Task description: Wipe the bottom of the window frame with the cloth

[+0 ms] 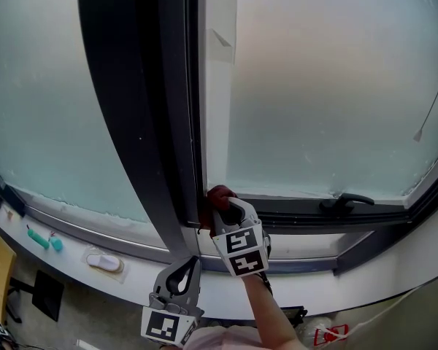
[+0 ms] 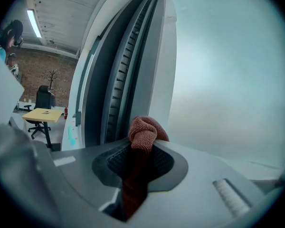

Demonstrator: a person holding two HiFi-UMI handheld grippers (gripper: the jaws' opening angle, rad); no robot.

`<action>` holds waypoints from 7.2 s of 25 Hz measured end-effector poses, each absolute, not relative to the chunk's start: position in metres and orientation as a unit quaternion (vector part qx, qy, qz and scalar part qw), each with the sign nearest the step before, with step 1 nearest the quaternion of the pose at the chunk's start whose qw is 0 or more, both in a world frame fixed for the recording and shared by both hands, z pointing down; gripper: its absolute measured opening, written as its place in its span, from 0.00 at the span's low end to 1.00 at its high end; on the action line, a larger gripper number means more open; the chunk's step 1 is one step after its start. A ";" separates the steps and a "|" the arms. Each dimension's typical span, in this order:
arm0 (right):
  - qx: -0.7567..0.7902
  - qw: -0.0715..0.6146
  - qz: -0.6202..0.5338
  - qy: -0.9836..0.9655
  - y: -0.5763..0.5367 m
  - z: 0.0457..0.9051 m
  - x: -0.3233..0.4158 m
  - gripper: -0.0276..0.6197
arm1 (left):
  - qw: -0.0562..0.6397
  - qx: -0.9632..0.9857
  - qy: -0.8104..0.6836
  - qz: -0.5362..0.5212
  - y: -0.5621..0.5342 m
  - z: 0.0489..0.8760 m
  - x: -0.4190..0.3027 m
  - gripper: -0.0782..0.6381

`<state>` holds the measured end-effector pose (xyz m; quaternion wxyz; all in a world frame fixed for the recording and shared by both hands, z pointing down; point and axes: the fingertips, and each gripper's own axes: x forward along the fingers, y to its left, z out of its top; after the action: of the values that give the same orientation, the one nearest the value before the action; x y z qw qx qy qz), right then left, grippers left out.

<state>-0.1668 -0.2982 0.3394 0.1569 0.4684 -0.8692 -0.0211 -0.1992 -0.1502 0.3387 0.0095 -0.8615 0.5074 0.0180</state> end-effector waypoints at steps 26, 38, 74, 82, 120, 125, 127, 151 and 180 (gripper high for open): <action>0.510 0.161 0.018 -0.845 -0.297 0.348 -0.093 0.15 | 0.014 -0.876 0.481 0.017 -0.143 0.338 -0.166 0.10; 0.524 0.146 0.038 -0.838 -0.296 0.349 -0.065 0.15 | 0.013 -0.881 0.472 0.016 -0.145 0.339 -0.153 0.10; 0.576 0.104 0.067 -0.808 -0.294 0.349 0.025 0.16 | 0.015 -0.885 0.466 0.018 -0.140 0.338 -0.125 0.10; 0.588 0.096 0.070 -0.800 -0.293 0.349 0.045 0.16 | 0.017 -0.886 0.462 0.017 -0.139 0.337 -0.118 0.10; 0.623 0.073 0.082 -0.774 -0.289 0.350 0.106 0.16 | 0.016 -0.888 0.459 0.019 -0.141 0.336 -0.101 0.10; 0.633 0.079 0.066 -0.767 -0.289 0.349 0.105 0.16 | 0.018 -0.885 0.465 0.022 -0.138 0.335 -0.109 0.10; 0.636 0.083 0.050 -0.765 -0.288 0.348 0.104 0.16 | 0.018 -0.883 0.468 0.022 -0.137 0.334 -0.114 0.10; 0.476 0.066 -0.044 -0.876 -0.257 0.313 -0.133 0.16 | 0.022 -0.863 0.504 0.018 -0.118 0.334 -0.191 0.10; 0.466 0.126 -0.009 -0.876 -0.280 0.358 -0.169 0.16 | 0.012 -0.862 0.506 0.021 -0.122 0.339 -0.204 0.10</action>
<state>-0.1695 -0.2799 0.3579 0.1263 0.4659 -0.8758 -0.0086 -0.2039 -0.1225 0.3387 0.0123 -0.8620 0.5064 0.0214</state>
